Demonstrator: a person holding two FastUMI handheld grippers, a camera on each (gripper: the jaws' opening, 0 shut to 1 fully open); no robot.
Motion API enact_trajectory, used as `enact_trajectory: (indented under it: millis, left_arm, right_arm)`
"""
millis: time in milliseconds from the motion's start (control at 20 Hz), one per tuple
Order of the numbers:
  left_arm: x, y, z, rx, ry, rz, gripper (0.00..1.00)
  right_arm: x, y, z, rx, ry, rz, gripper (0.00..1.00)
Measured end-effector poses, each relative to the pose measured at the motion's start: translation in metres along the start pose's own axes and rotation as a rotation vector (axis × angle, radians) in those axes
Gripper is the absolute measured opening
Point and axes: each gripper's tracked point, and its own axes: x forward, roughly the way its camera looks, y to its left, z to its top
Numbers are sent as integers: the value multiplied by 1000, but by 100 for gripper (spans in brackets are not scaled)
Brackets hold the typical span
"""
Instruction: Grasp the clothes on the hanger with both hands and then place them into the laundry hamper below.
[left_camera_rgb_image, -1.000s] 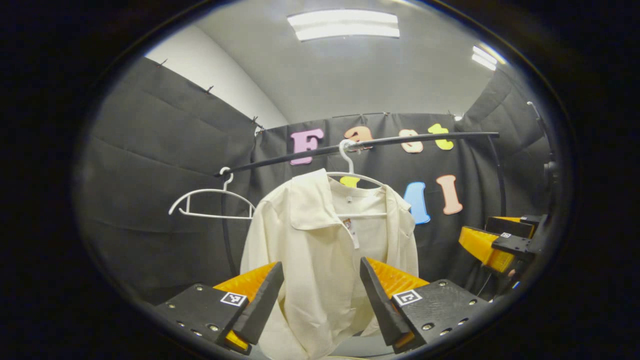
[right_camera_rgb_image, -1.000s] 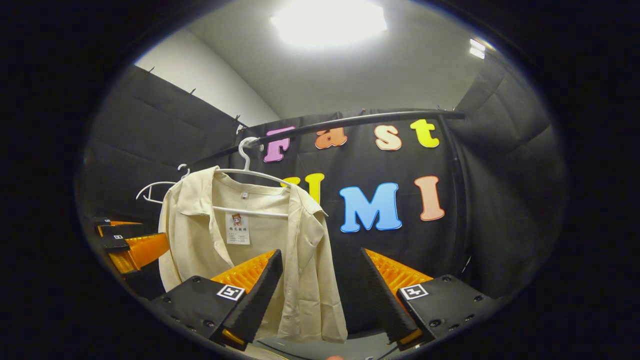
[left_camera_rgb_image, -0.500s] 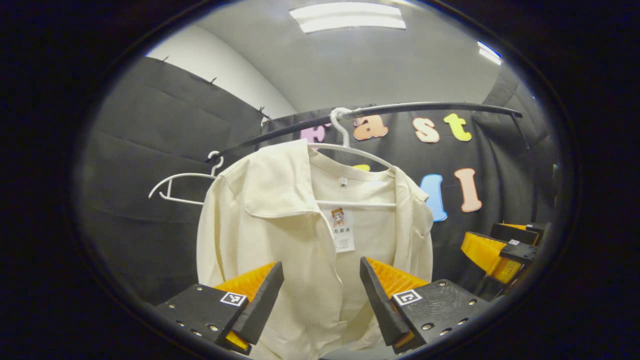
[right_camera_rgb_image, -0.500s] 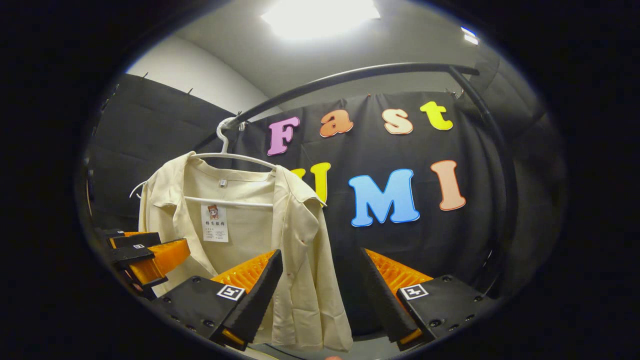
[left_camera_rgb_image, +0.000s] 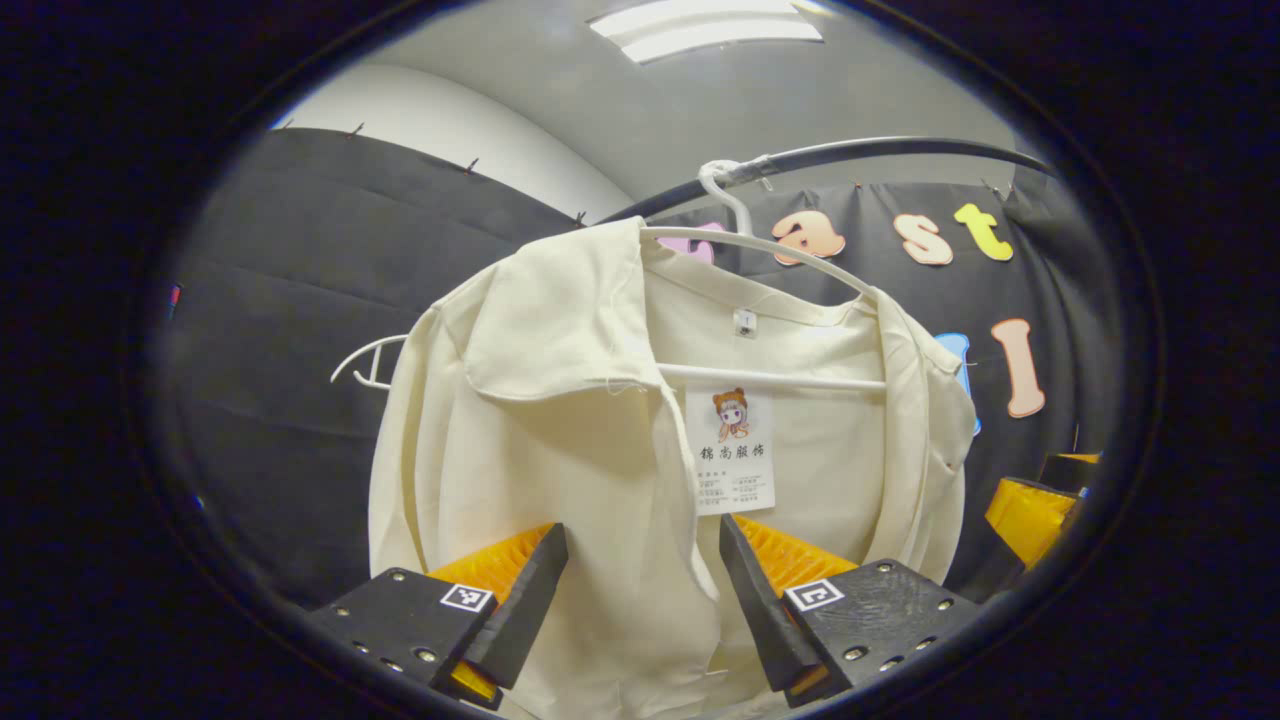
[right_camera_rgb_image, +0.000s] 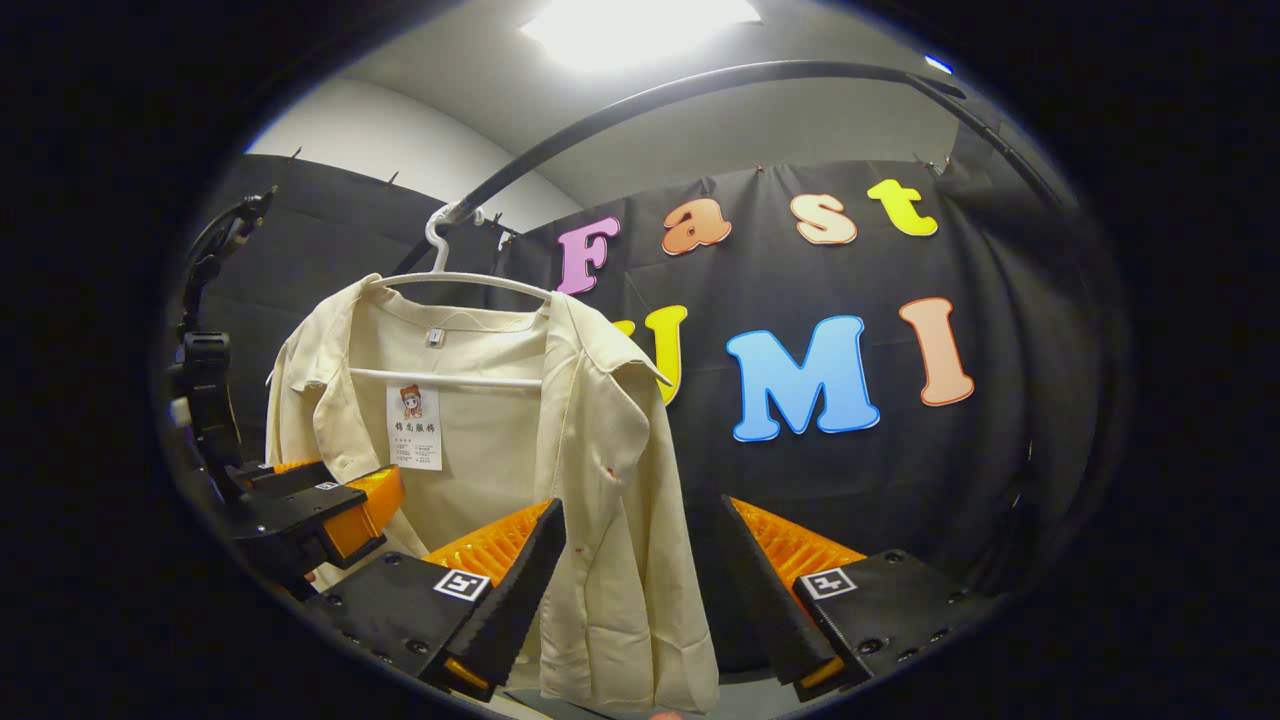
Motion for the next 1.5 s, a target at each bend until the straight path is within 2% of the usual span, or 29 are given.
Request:
enact_trajectory:
  millis: [100,150,200,300,350,450,500,550,750,900,950,1000,1050,1150,1200,1250,1300,1500]
  left_arm:
    - [7,5,0,6,-7,22,90]
    - [10,9,0,5,-9,35,89]
    - [13,12,0,8,-9,48,89]
    - [17,17,0,21,-6,63,89]
    - [17,18,1,29,-5,67,89]
    - [16,24,0,40,-1,70,77]
    - [15,25,0,45,2,70,75]
    - [13,24,1,48,3,66,76]
    - [16,23,-1,86,19,67,73]
    - [22,22,-4,99,27,101,73]
    - [22,22,-3,97,36,116,55]
    - [24,20,-6,89,44,112,37]
    - [23,16,-4,78,48,91,30]
    - [22,38,-5,90,42,140,14]
    - [23,36,-3,87,41,127,2]
    - [21,33,-2,79,43,97,1]
    - [18,36,1,79,37,82,1]
    - [-6,61,38,140,-43,99,0]
  right_arm:
    - [11,8,-2,21,-3,28,96]
    - [16,11,-3,32,-4,40,93]
    - [22,15,-4,43,-6,50,96]
    - [40,22,-7,61,4,65,96]
    - [48,27,-11,72,15,74,93]
    - [63,36,-15,94,27,85,96]
    - [69,40,-18,106,33,88,96]
    - [74,43,-20,116,40,86,96]
    - [95,37,-29,159,76,-6,97]
    - [109,35,-35,212,125,-72,94]
    - [111,34,-37,207,136,-93,71]
    - [110,29,-35,186,134,-119,55]
    - [110,24,-30,163,115,-144,40]
    - [112,20,-24,128,107,-133,8]
    - [112,15,-23,111,100,-148,8]
    - [111,6,-20,96,86,-169,5]
    - [110,-5,-14,83,66,-194,8]
    - [92,-37,6,48,9,-291,8]
